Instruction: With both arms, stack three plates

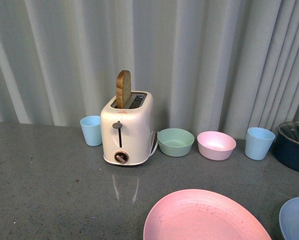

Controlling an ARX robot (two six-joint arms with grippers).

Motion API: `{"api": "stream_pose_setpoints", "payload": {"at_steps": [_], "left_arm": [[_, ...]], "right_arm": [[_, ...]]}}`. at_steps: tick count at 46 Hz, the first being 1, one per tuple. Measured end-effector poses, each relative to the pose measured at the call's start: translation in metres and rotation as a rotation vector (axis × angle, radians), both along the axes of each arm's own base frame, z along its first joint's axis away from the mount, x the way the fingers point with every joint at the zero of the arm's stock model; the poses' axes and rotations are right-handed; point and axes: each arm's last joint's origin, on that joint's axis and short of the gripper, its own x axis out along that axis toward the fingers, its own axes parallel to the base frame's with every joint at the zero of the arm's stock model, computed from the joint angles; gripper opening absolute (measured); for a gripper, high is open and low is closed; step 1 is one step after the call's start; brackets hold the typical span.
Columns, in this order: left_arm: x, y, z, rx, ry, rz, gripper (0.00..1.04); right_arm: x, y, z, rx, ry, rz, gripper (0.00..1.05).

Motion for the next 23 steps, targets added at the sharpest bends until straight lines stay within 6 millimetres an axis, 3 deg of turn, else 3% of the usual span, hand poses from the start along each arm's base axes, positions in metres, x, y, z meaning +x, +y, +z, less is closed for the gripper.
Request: {"api": "stream_pose_setpoints", "payload": {"at_steps": [8,11,23], "left_arm": [[0.000,0.000,0.000,0.000,0.000,0.000,0.98],[0.000,0.000,0.000,0.000,0.000,0.000,0.98],[0.000,0.000,0.000,0.000,0.000,0.000,0.98]], "right_arm": [[-0.002,-0.001,0.001,0.012,-0.010,-0.005,0.12],[-0.003,-0.002,0.005,0.035,-0.036,-0.010,0.04],[-0.014,-0.006,0.024,0.042,-0.081,-0.022,0.04]]}}
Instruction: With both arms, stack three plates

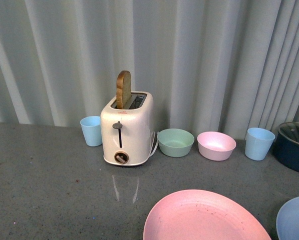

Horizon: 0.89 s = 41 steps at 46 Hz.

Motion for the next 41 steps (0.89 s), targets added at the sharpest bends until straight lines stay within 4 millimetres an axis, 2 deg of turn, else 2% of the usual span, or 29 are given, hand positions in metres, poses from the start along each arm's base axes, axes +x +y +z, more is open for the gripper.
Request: {"api": "stream_pose_setpoints", "payload": {"at_steps": [9,15,18,21,26,29,34,41], "left_arm": [[0.000,0.000,0.000,0.000,0.000,0.000,0.98],[0.000,0.000,0.000,0.000,0.000,0.000,0.98],[0.000,0.000,0.000,0.000,0.000,0.000,0.98],[0.000,0.000,0.000,0.000,0.000,0.000,0.98],[0.000,0.000,0.000,0.000,0.000,0.000,0.98],[0.000,0.000,0.000,0.000,0.000,0.000,0.98],[0.000,0.000,0.000,0.000,0.000,0.000,0.98],[0.000,0.000,0.000,0.000,0.000,0.000,0.98]], "right_arm": [[-0.013,-0.012,0.033,-0.025,-0.059,-0.022,0.03],[-0.015,-0.015,0.067,-0.062,-0.139,-0.027,0.03],[-0.013,-0.010,0.088,-0.074,-0.207,-0.021,0.03],[-0.007,0.001,0.108,-0.083,-0.281,-0.001,0.03],[0.001,0.022,0.125,-0.070,-0.357,0.044,0.03],[0.007,0.042,0.131,-0.043,-0.394,0.084,0.03],[0.016,0.072,0.128,0.014,-0.411,0.141,0.03],[0.029,0.125,0.105,0.119,-0.386,0.228,0.03]]}}
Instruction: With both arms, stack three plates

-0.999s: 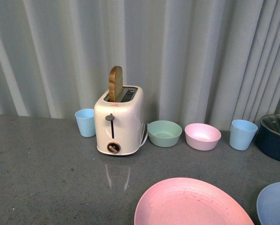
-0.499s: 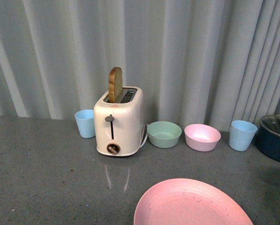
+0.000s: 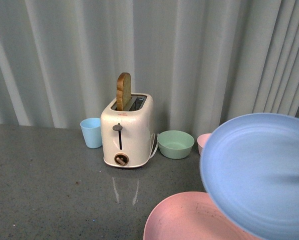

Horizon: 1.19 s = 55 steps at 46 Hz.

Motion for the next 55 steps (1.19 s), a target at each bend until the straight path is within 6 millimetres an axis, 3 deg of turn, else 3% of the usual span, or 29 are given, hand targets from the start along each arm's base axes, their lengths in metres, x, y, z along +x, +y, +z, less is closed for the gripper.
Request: {"api": "stream_pose_setpoints", "payload": {"at_steps": [9,17,40,55], "left_arm": [[0.000,0.000,0.000,0.000,0.000,0.000,0.98],[0.000,0.000,0.000,0.000,0.000,0.000,0.98],[0.000,0.000,0.000,0.000,0.000,0.000,0.98],[0.000,0.000,0.000,0.000,0.000,0.000,0.98]], "right_arm": [[0.010,0.050,-0.034,0.118,0.071,0.076,0.03],[0.010,0.070,-0.060,0.189,0.148,0.089,0.03],[0.008,0.068,-0.093,0.243,0.260,0.045,0.03],[0.006,0.074,-0.103,0.270,0.300,0.056,0.03]]}}
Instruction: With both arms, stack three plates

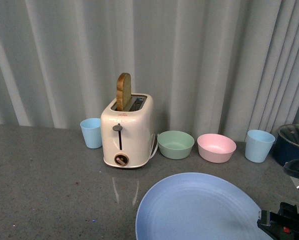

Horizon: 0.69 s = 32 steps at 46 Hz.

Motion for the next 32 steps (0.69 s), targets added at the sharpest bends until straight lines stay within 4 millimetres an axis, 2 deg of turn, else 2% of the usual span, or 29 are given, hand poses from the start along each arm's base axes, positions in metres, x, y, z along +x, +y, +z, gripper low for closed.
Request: {"api": "stream_pose_setpoints", "payload": {"at_steps": [11,17,26,29,32], "left_arm": [[0.000,0.000,0.000,0.000,0.000,0.000,0.98],[0.000,0.000,0.000,0.000,0.000,0.000,0.98],[0.000,0.000,0.000,0.000,0.000,0.000,0.98],[0.000,0.000,0.000,0.000,0.000,0.000,0.98],[0.000,0.000,0.000,0.000,0.000,0.000,0.98]], "right_arm": [[-0.002,-0.001,-0.003,-0.006,0.020,0.000,0.06],[-0.006,-0.006,-0.005,-0.001,0.034,-0.013,0.28],[-0.010,-0.012,-0.005,0.003,0.041,-0.030,0.55],[-0.013,-0.014,-0.001,0.008,0.030,-0.039,0.66],[-0.018,-0.018,0.012,0.016,-0.006,-0.051,0.80]]}}
